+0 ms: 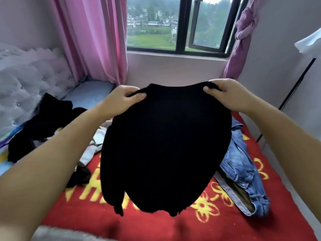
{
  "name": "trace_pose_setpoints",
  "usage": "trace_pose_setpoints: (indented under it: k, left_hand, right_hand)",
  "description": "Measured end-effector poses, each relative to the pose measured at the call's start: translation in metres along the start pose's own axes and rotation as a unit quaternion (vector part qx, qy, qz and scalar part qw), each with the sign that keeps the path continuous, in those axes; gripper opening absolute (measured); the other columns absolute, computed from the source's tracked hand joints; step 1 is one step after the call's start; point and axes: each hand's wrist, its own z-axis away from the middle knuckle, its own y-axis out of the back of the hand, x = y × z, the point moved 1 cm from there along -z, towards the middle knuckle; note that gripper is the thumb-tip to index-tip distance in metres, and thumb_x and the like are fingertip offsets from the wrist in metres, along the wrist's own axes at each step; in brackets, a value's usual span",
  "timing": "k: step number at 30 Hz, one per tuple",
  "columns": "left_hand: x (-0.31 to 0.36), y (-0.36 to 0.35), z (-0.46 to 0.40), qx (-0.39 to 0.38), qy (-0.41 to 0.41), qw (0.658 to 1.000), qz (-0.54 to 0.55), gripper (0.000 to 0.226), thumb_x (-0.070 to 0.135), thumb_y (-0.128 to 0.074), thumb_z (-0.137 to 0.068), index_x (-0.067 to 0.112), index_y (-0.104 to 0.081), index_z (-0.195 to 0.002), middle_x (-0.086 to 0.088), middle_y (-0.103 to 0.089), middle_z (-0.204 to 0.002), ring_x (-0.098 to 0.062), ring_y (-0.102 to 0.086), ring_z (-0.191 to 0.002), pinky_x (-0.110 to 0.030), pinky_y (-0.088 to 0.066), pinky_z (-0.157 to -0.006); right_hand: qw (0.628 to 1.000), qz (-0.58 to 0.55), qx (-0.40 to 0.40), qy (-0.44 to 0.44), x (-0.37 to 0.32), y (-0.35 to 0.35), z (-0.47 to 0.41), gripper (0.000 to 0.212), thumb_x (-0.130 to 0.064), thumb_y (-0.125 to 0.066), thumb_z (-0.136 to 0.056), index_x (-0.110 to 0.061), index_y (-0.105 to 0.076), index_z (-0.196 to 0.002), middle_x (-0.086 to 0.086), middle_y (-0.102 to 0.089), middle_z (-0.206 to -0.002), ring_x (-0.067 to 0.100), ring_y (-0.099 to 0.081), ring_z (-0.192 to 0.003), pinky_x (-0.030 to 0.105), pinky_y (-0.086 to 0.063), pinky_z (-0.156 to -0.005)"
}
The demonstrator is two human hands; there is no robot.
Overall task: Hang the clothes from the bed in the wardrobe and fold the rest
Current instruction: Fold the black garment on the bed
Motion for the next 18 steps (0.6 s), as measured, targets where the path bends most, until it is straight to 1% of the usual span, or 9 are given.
trace_pose_setpoints:
  k: [3, 6, 8, 10, 12, 14, 15, 16, 18]
  left_hand:
    - [0.023, 0.011, 0.02, -0.007, 0.007, 1.0, -0.013, 0.022, 0.02, -0.058, -0.094, 0.002, -0.07, -0.095, 0.005, -0.063, -0.072, -0.001, -0.055, -0.06, -0.011, -0.042, -0.054]
    - [0.04, 0.017, 0.042, -0.065, 0.048, 0.997, -0.003, 0.019, 0.029, -0.062, -0.089, 0.015, -0.073, -0.091, 0.008, -0.069, -0.069, -0.002, -0.062, -0.058, -0.012, -0.046, -0.052]
    - [0.04, 0.024, 0.057, -0.141, 0.095, 0.985, 0.015, 0.033, 0.046, -0.072, -0.074, 0.017, -0.074, -0.091, 0.002, -0.072, -0.079, -0.006, -0.066, -0.064, -0.015, -0.05, -0.054]
    - [0.032, 0.028, 0.069, -0.207, 0.125, 0.97, 0.032, 0.053, 0.054, -0.081, -0.06, 0.018, -0.073, -0.098, -0.002, -0.074, -0.09, -0.011, -0.069, -0.073, -0.018, -0.053, -0.06]
    - [0.025, 0.028, 0.073, -0.239, 0.149, 0.958, 0.054, 0.043, 0.039, -0.079, -0.071, 0.011, -0.07, -0.102, -0.001, -0.073, -0.082, -0.009, -0.069, -0.064, -0.016, -0.051, -0.053]
    - [0.022, 0.027, 0.071, -0.242, 0.172, 0.953, 0.061, 0.021, 0.009, -0.058, -0.087, 0.005, -0.063, -0.107, 0.003, -0.071, -0.068, -0.005, -0.063, -0.048, -0.012, -0.046, -0.042]
    - [0.02, 0.028, 0.069, -0.244, 0.187, 0.949, 0.062, 0.023, 0.003, -0.051, -0.09, 0.004, -0.061, -0.11, 0.003, -0.07, -0.067, -0.005, -0.062, -0.046, -0.012, -0.044, -0.04]
    - [0.014, 0.031, 0.064, -0.26, 0.197, 0.943, 0.067, 0.025, 0.005, -0.051, -0.09, 0.004, -0.06, -0.113, 0.001, -0.071, -0.07, -0.006, -0.063, -0.047, -0.013, -0.045, -0.04]
    - [-0.004, 0.037, 0.048, -0.306, 0.209, 0.926, 0.07, 0.04, 0.025, -0.069, -0.082, 0.007, -0.062, -0.117, -0.007, -0.072, -0.083, -0.012, -0.067, -0.058, -0.017, -0.05, -0.046]
  right_hand:
    - [0.999, 0.009, 0.002, 0.044, -0.011, 0.002, 0.013, 0.032, -0.029, -0.051, -0.098, -0.011, -0.051, -0.072, -0.002, -0.046, -0.06, 0.005, -0.042, -0.05, 0.017, -0.034, -0.053]
    - [0.997, -0.062, -0.031, 0.029, -0.024, 0.006, 0.025, 0.032, -0.032, -0.05, -0.098, -0.005, -0.059, -0.084, 0.003, -0.059, -0.072, 0.005, -0.053, -0.061, 0.021, -0.044, -0.063]
    - [0.99, -0.114, -0.085, 0.015, -0.032, 0.008, 0.036, 0.029, -0.036, -0.053, -0.095, -0.009, -0.065, -0.091, 0.005, -0.068, -0.08, 0.01, -0.062, -0.07, 0.028, -0.053, -0.071]
    - [0.975, -0.157, -0.159, 0.017, -0.035, 0.005, 0.048, 0.024, -0.039, -0.06, -0.086, -0.019, -0.068, -0.095, -0.004, -0.072, -0.085, 0.007, -0.066, -0.075, 0.024, -0.055, -0.074]
    - [0.957, -0.182, -0.225, 0.011, -0.033, -0.001, 0.054, 0.035, -0.04, -0.065, -0.073, -0.02, -0.068, -0.102, -0.006, -0.073, -0.091, 0.005, -0.068, -0.08, 0.018, -0.055, -0.072]
    - [0.945, -0.195, -0.263, -0.006, -0.024, -0.008, 0.054, 0.047, -0.04, -0.07, -0.067, -0.016, -0.067, -0.108, 0.0, -0.074, -0.097, 0.011, -0.07, -0.084, 0.02, -0.056, -0.072]
    - [0.939, -0.199, -0.28, -0.013, -0.019, -0.01, 0.051, 0.053, -0.043, -0.073, -0.067, -0.014, -0.066, -0.11, 0.004, -0.073, -0.101, 0.017, -0.071, -0.087, 0.025, -0.057, -0.075]
    - [0.934, -0.2, -0.296, -0.021, -0.015, -0.013, 0.047, 0.061, -0.049, -0.077, -0.064, -0.014, -0.065, -0.112, 0.008, -0.072, -0.105, 0.023, -0.071, -0.092, 0.032, -0.058, -0.08]
    - [0.923, -0.2, -0.327, -0.041, -0.005, -0.02, 0.035, 0.067, -0.054, -0.081, -0.058, -0.017, -0.066, -0.113, 0.009, -0.071, -0.107, 0.029, -0.069, -0.097, 0.041, -0.057, -0.085]
